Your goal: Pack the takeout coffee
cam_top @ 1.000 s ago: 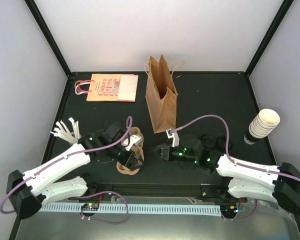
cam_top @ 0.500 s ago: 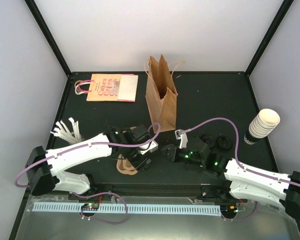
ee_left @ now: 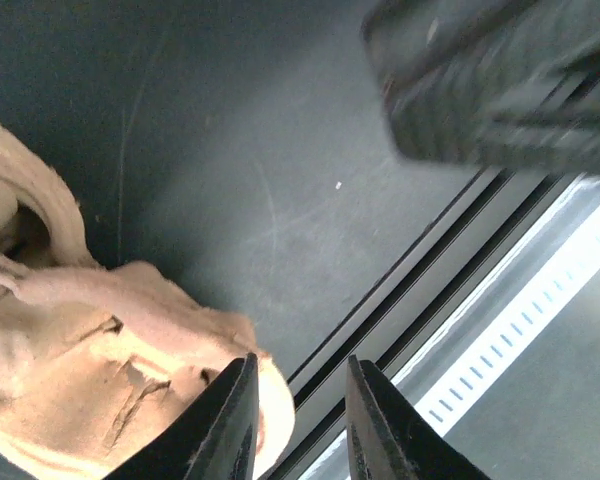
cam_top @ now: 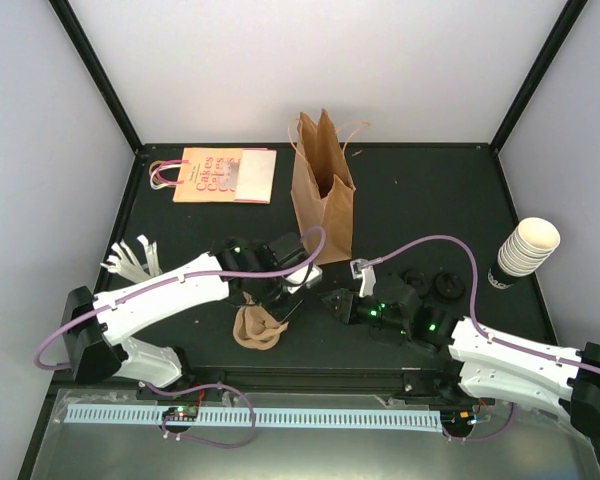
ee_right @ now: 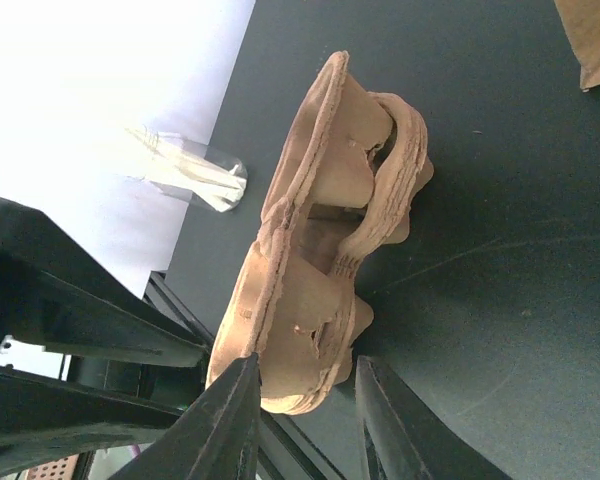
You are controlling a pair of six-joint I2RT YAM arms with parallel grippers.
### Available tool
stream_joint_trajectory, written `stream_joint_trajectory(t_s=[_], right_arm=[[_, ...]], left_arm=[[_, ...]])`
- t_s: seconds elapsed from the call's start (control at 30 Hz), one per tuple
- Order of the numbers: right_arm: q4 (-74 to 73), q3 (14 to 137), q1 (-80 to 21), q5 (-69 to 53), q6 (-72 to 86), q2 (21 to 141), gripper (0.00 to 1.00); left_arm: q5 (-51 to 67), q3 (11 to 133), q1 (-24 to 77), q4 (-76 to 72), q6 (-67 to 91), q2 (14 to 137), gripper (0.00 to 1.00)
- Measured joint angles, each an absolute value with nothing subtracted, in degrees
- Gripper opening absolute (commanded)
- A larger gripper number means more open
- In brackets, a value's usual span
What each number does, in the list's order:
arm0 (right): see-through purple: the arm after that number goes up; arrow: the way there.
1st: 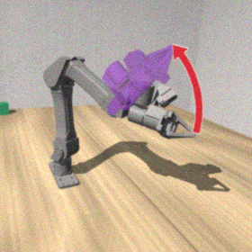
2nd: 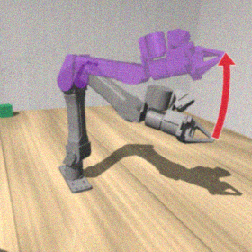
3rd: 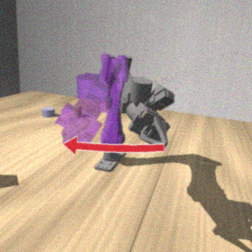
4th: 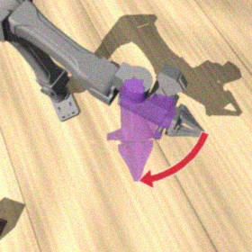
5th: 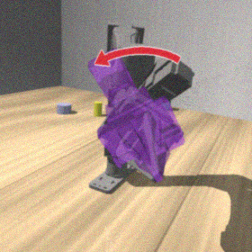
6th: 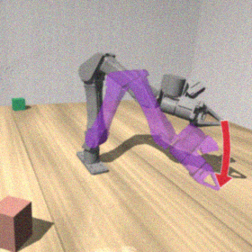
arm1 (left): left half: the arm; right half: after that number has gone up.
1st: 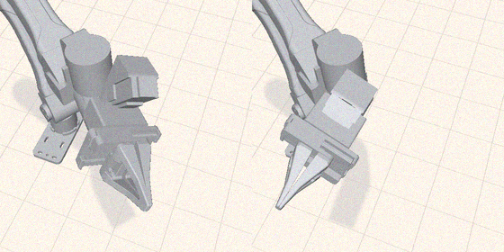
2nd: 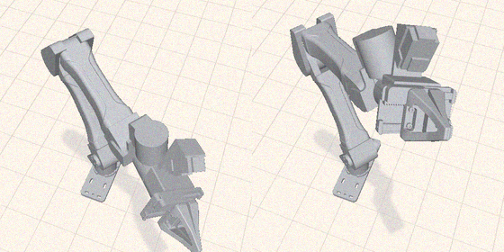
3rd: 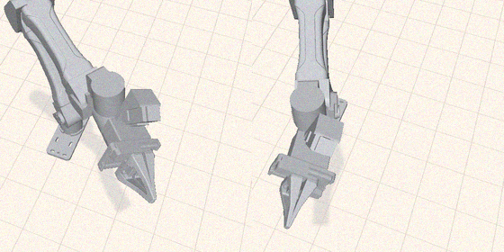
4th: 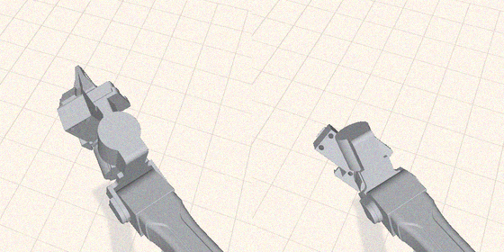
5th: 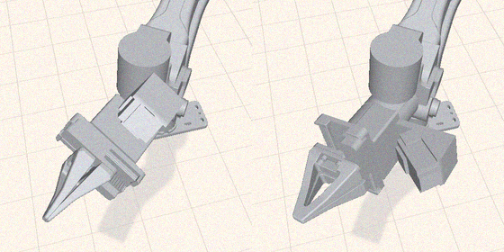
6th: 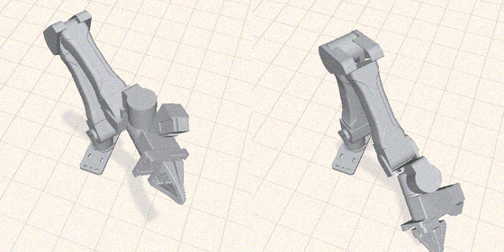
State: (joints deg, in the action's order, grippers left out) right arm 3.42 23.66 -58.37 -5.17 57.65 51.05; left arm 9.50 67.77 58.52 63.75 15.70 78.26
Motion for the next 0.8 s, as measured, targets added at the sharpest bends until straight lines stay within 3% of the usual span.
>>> stream_joint_trajectory(t_s=[0.13,0.2,0.37,0.5,0.63,0.8], right_arm=[[3.5,23.7,-58.4,-5.5,57.1,51.2,0.30],[3.4,23.7,-58.4,-6.0,56.8,51.5,0.30],[3.4,23.7,-58.4,-6.7,55.9,51.9,0.30],[3.3,23.6,-58.4,-6.7,55.6,51.9,0.30],[3.4,22.8,-58.4,-6.7,55.5,51.5,0.30],[3.3,22.7,-58.4,-6.7,55.5,51.5,0.30]], left_arm=[[11.0,71.6,57.2,63.5,18.5,79.2,0.15],[12.4,71.9,56.0,63.3,19.9,79.6,0.14],[14.6,71.9,54.2,63.4,20.2,81.1,0.46],[14.6,71.9,54.7,65.1,18.0,81.1,0.64],[13.7,70.4,57.7,66.8,15.4,81.1,0.69],[11.9,66.5,59.5,67.7,14.1,81.1,0.65]])
